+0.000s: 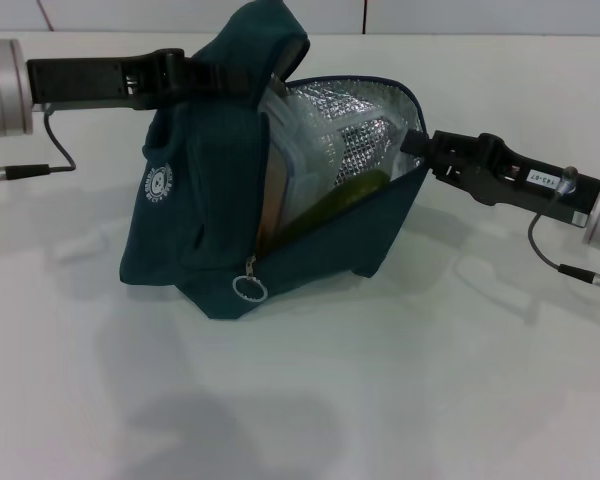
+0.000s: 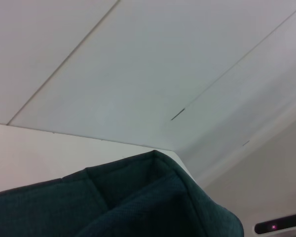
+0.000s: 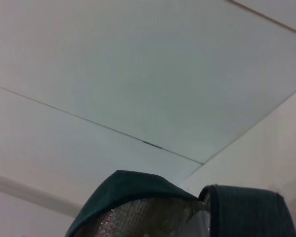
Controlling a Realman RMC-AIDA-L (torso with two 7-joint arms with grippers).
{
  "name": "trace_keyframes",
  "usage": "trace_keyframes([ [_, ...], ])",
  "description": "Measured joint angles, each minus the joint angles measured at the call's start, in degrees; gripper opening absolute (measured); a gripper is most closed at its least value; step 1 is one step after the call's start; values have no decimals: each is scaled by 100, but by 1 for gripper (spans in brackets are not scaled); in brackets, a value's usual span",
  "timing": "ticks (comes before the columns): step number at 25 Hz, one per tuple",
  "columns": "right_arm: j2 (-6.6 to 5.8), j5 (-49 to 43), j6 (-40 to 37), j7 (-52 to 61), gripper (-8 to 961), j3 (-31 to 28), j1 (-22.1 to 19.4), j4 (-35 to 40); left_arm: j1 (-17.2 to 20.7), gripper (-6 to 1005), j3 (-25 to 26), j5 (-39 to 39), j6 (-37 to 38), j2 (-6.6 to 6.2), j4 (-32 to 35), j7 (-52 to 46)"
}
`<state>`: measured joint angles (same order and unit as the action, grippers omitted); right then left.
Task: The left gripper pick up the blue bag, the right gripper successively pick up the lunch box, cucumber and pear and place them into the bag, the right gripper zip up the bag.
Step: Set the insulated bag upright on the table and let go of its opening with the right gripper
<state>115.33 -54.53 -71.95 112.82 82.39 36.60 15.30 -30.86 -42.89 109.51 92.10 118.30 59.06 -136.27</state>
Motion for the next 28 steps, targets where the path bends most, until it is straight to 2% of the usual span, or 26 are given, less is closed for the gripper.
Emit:
trace_keyframes([
  [3, -1, 28, -21, -88, 397, -13, -33, 29, -2, 102, 0, 0, 0, 0, 0, 2],
  [8, -3, 38, -32, -157, 159, -25, -37, 36, -34, 103, -8, 0, 0, 0, 0, 4],
  [14, -25, 34, -159, -590, 12, -196, -138, 312, -52, 103, -148, -4, 4, 0, 1, -22],
  [18, -136, 26, -393, -806, 25, -251, -223, 540, -101, 104, -278, -27, 11, -1, 1, -128],
  [23, -393, 43, -945, -884, 42, -270, -492, 1077, -157, 105, -503, -140, 13, 47, -18, -260],
  [25, -436, 41, -1084, -884, 49, -304, -546, 1147, -210, 105, -555, -194, 13, 84, -166, -281],
  [26, -518, 28, -1346, -884, 52, -419, -655, 1248, -269, 105, -577, -223, 12, 93, -314, -284],
  [28, -609, 12, -1586, -880, 59, -594, -794, 1288, -342, 105, -594, -238, 10, 93, -473, -285],
])
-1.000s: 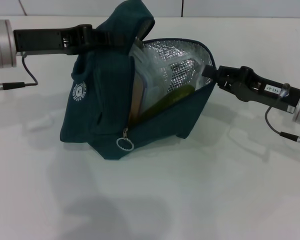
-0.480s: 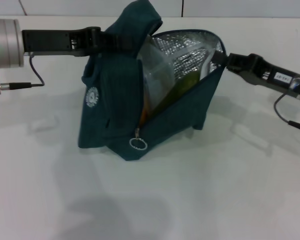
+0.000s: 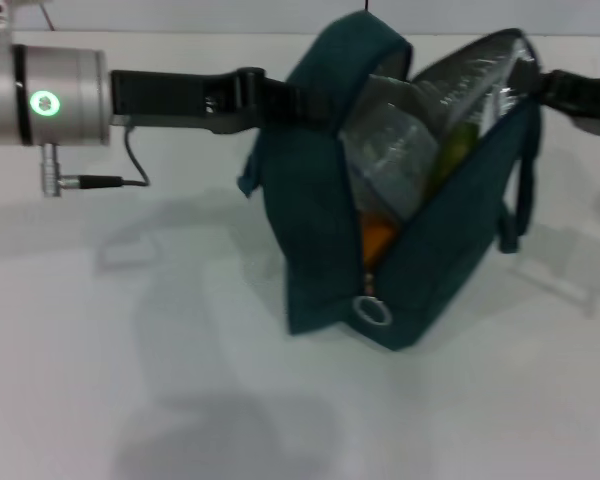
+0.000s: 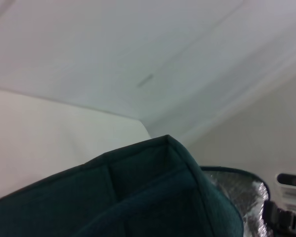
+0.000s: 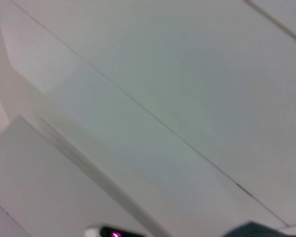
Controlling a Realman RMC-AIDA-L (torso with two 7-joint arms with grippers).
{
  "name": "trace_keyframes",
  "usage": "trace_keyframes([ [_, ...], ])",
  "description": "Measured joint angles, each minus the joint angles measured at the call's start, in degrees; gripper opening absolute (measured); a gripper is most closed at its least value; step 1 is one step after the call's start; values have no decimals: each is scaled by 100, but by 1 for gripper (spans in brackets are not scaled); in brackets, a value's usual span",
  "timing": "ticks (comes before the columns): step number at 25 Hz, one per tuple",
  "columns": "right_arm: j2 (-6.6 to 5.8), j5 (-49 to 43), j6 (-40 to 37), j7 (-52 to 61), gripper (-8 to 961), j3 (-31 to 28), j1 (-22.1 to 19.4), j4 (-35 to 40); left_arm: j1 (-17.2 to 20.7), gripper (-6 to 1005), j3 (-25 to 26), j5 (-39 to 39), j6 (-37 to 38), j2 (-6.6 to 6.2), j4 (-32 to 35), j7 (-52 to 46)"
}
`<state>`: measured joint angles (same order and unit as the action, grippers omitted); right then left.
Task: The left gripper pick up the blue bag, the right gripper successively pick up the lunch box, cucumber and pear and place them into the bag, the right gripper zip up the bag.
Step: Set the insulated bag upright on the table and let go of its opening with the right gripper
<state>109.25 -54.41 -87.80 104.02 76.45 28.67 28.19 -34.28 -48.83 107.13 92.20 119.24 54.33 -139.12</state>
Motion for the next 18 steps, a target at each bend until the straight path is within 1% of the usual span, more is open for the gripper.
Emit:
trace_keyframes([
  [1, -39, 0, -43, 3, 62, -57, -40, 0, -145, 105, -9, -7, -9, 7, -363, 35],
  [2, -111, -2, -101, 8, 65, -125, -102, -7, -165, 106, -10, -7, -17, 10, -417, 55],
  [5, -225, -15, -105, 10, 75, -174, -158, -52, -226, 106, -37, -7, -78, 29, -657, 163],
  [8, -312, -92, -57, -4, 85, -199, -139, -138, -241, 106, -191, -27, -194, 36, -803, 225],
  [12, -303, -242, -21, -5, 99, -255, -32, -156, -238, 107, -278, -45, -294, 38, -853, 303],
  [18, -233, -299, -29, 3, 119, -268, 111, -99, -195, 108, -284, -165, -350, 24, -868, 474],
])
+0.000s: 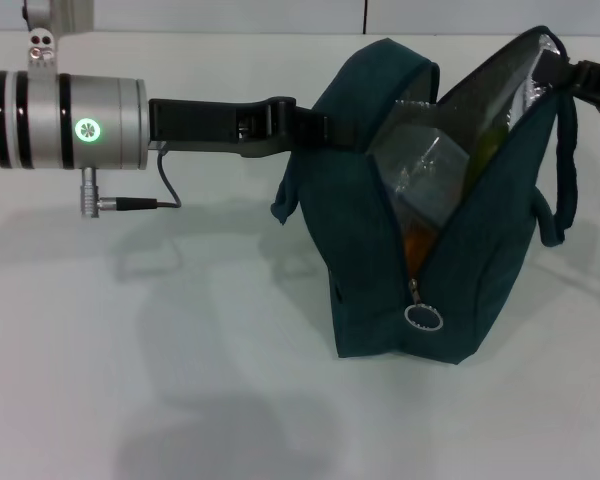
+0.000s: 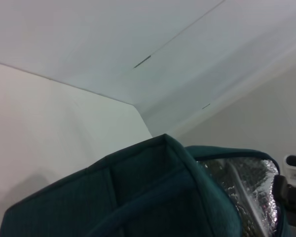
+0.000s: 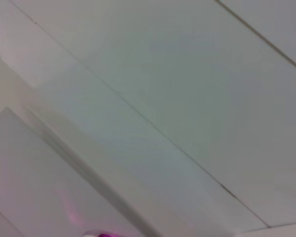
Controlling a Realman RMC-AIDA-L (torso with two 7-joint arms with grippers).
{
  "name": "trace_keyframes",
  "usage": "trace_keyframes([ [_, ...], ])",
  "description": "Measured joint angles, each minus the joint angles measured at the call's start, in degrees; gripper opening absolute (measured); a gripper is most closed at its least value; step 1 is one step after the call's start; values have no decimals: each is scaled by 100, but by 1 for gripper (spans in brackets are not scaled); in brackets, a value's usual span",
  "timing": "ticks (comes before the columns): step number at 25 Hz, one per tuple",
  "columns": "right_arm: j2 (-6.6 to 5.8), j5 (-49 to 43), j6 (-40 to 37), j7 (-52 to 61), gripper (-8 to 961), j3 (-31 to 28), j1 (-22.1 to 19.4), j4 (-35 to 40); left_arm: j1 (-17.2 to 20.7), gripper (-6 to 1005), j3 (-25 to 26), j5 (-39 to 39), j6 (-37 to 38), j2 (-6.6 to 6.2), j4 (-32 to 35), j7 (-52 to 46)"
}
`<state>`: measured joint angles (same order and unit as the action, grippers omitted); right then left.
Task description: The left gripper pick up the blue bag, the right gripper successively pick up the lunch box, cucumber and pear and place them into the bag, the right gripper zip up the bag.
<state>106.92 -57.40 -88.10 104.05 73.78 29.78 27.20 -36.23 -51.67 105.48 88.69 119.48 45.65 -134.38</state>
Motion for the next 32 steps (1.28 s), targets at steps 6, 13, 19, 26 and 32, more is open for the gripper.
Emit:
trace_keyframes([
  [6, 63, -2, -47, -7, 139, 9, 21, 11, 57, 108, -1, 27, 0, -3, -79, 59],
  [13, 72, 0, -290, -112, 162, -5, -73, 9, 73, 109, -1, 36, 9, -13, -77, 106],
  [19, 86, 5, -435, -288, 285, -14, -268, 23, 72, 110, 0, 42, 8, -13, -75, 161],
  [26, 87, 4, -1029, -1100, 556, -285, -681, 64, 78, 111, -3, 49, 23, -13, -79, 183],
  [32, 115, -115, -1285, -2204, 689, -328, -1221, 333, 86, 112, -28, 59, 33, -13, -83, 266],
])
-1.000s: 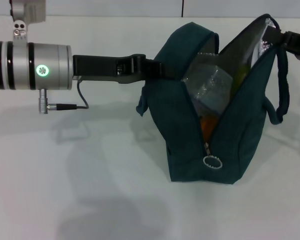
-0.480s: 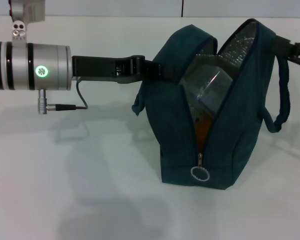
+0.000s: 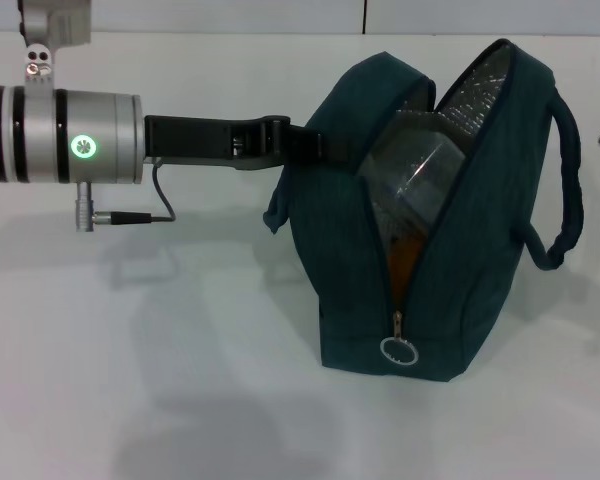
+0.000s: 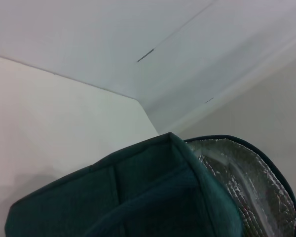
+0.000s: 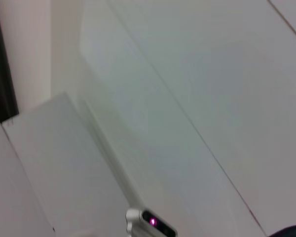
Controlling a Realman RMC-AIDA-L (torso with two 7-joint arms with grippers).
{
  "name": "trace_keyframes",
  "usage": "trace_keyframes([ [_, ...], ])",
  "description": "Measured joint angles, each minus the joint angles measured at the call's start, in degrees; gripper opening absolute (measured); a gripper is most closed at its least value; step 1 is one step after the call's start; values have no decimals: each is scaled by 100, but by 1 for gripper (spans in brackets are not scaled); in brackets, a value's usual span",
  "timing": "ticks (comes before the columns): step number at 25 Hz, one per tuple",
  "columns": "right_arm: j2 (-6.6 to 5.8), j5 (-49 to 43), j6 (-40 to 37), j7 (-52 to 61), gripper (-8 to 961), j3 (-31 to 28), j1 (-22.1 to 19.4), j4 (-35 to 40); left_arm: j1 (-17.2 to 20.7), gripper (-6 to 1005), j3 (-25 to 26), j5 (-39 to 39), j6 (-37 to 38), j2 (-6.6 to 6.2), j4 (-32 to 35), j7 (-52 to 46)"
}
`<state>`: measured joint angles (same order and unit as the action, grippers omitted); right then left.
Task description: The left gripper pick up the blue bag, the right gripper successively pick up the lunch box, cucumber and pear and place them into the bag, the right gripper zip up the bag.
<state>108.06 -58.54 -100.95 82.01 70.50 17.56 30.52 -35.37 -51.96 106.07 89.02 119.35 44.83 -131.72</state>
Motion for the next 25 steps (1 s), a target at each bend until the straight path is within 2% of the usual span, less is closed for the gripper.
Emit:
trace_keyframes([
  [3, 93, -246, -79, -727, 729, 0, -236, 89, 4, 112, -73, 3, 0, 0, 0, 64],
  [6, 241, -541, -275, -1470, 769, -6, -438, 142, 4, 113, -111, 3, -12, 0, 0, 93],
  [12, 568, -1233, -469, -2774, 770, 7, -717, 94, -27, 113, -114, 4, -14, 0, 0, 129],
  [14, 639, -1430, -428, -3005, 770, 30, -729, -9, -30, 114, -114, 4, -14, 1, 2, 137],
  [20, 701, -1688, -97, -3240, 769, 141, -431, -762, -29, 114, -122, 4, -20, 9, 0, 137],
  [25, 725, -1694, 290, -3240, 767, 391, -196, -1033, -24, 115, -122, 3, -23, 16, 0, 151],
])
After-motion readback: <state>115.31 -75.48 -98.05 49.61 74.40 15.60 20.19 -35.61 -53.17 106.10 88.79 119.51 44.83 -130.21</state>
